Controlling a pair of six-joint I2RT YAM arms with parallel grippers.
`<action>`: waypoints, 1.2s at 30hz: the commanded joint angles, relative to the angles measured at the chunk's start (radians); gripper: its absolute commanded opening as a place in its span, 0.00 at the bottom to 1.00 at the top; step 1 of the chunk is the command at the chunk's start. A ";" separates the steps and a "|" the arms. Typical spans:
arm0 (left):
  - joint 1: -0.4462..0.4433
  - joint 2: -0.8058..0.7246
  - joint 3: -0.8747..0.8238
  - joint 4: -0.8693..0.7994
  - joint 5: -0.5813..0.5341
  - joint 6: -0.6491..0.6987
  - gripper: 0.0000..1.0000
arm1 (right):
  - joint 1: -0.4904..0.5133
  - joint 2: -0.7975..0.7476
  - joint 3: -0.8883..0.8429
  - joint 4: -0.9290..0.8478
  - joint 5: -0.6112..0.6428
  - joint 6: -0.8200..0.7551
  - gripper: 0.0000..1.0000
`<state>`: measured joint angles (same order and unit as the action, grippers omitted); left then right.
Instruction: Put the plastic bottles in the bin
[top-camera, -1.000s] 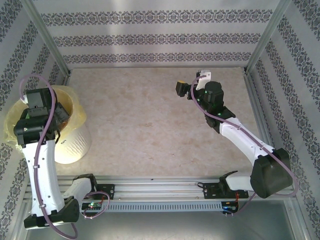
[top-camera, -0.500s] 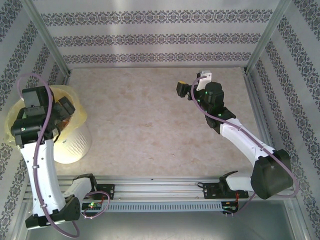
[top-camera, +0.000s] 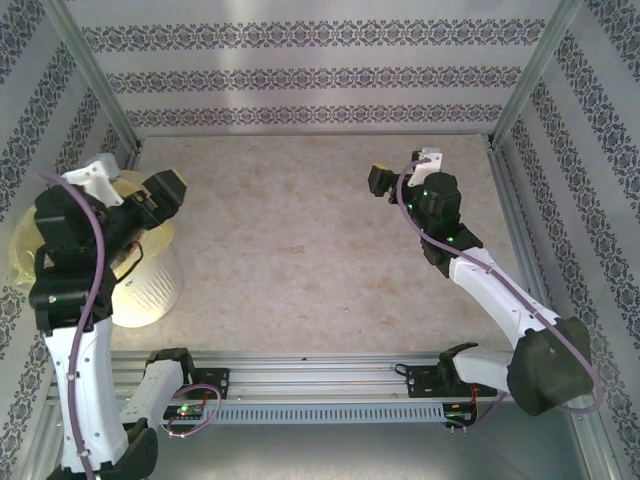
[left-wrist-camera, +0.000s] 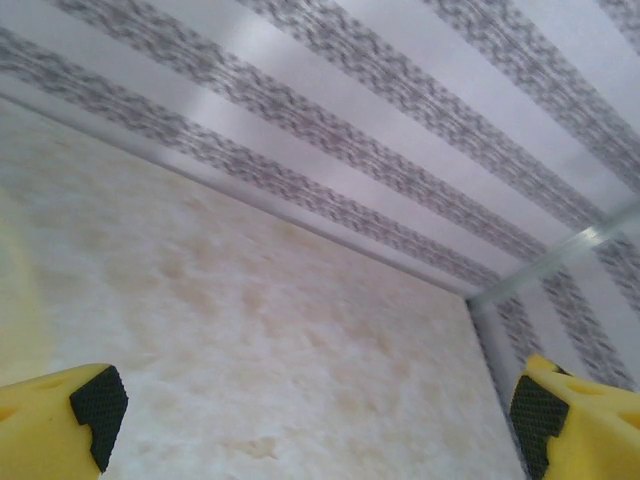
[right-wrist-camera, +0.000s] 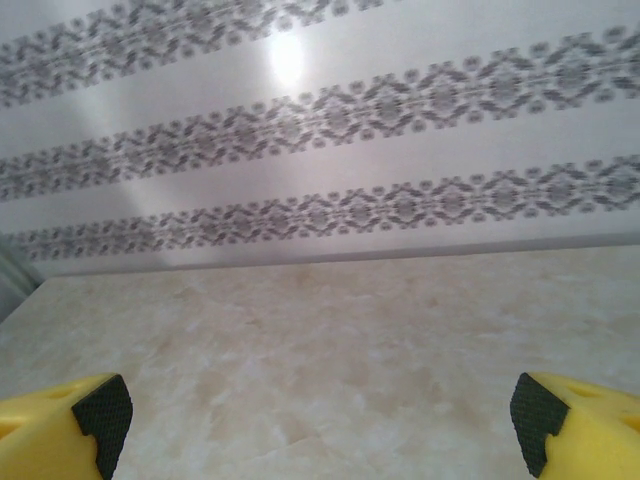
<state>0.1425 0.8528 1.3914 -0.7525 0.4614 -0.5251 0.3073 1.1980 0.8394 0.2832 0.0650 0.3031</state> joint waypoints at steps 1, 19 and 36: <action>-0.119 0.011 -0.080 0.259 0.022 -0.022 1.00 | -0.040 -0.077 -0.042 -0.010 0.081 0.034 0.98; -0.428 0.259 -0.486 0.569 -0.780 0.349 1.00 | -0.358 -0.168 -0.306 -0.123 0.323 -0.064 0.98; -0.210 0.357 -0.850 0.910 -0.681 0.434 1.00 | -0.487 0.247 -0.383 0.430 -0.296 -0.111 0.98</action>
<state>-0.0860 1.1873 0.5903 -0.0051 -0.2481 -0.1455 -0.1684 1.4246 0.4690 0.5171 -0.0689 0.2192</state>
